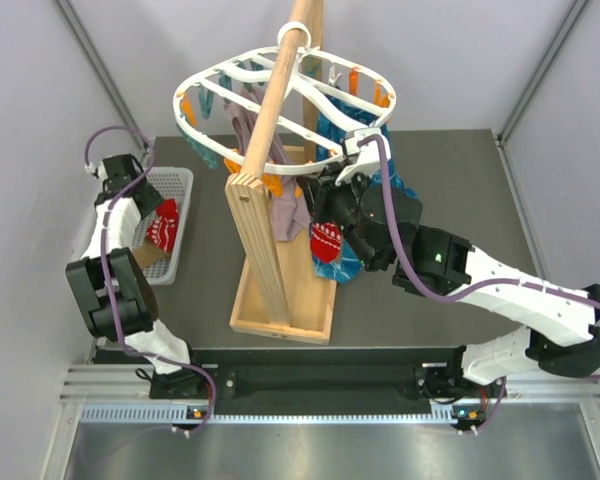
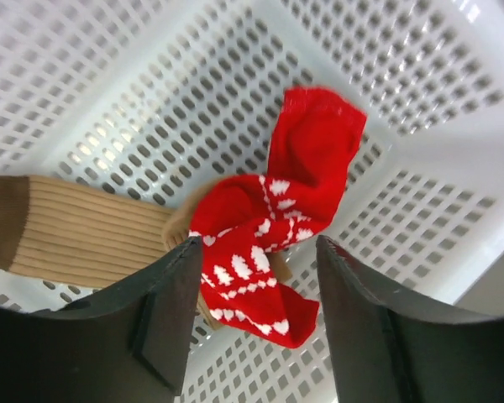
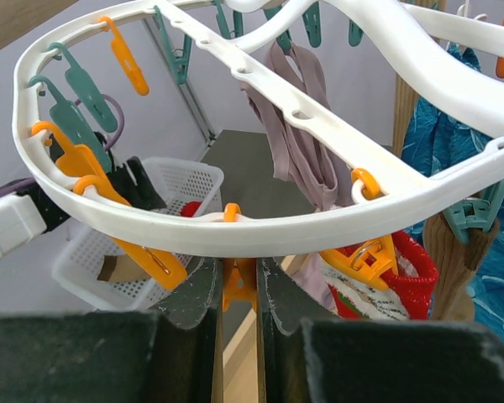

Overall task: Clip the socks to the hanger
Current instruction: Pick up the sock from the bin.

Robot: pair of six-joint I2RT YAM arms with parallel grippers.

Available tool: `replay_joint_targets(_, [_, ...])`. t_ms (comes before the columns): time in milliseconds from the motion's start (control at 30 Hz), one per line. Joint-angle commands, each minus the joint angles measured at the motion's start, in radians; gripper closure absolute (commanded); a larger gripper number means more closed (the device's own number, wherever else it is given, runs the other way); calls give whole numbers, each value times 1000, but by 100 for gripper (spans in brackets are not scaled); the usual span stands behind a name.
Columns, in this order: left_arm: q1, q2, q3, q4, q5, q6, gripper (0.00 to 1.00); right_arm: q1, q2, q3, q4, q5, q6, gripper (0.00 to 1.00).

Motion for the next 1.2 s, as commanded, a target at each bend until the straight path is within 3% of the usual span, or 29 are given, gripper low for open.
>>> replay_joint_targets(0, [6, -60, 30, 124, -72, -17, 27, -14, 29, 36, -53, 5, -7, 100])
replay_joint_targets(233, [-10, 200, 264, 7, 84, -6, 32, -13, 85, 110, -111, -5, 8, 100])
replay_joint_targets(467, [-30, 325, 246, 34, 159, 43, 32, -11, 108, 105, -151, 5, 65, 100])
replay_joint_targets(600, [-65, 375, 272, 25, 110, 61, 32, -11, 107, 107, -161, 7, 95, 100])
replay_joint_targets(700, [-92, 410, 292, 2, 96, 74, 48, -11, 107, 121, -164, 12, 97, 100])
replay_joint_targets(833, [-100, 424, 244, 24, 70, 46, 56, -7, 98, 125, -170, 16, 102, 100])
replay_joint_targets(900, [-102, 441, 247, 13, 66, 43, 76, -5, 89, 119, -168, 16, 102, 100])
replay_joint_targets(1000, [-102, 417, 247, 13, 66, 39, 95, -4, 70, 101, -162, 16, 94, 100])
replay_joint_targets(1067, [-100, 362, 235, 34, 61, 52, 100, -5, 53, 82, -144, 16, 86, 100])
replay_joint_targets(1167, [-100, 279, 246, 7, 47, 69, 100, -5, 44, 78, -138, 13, 66, 100])
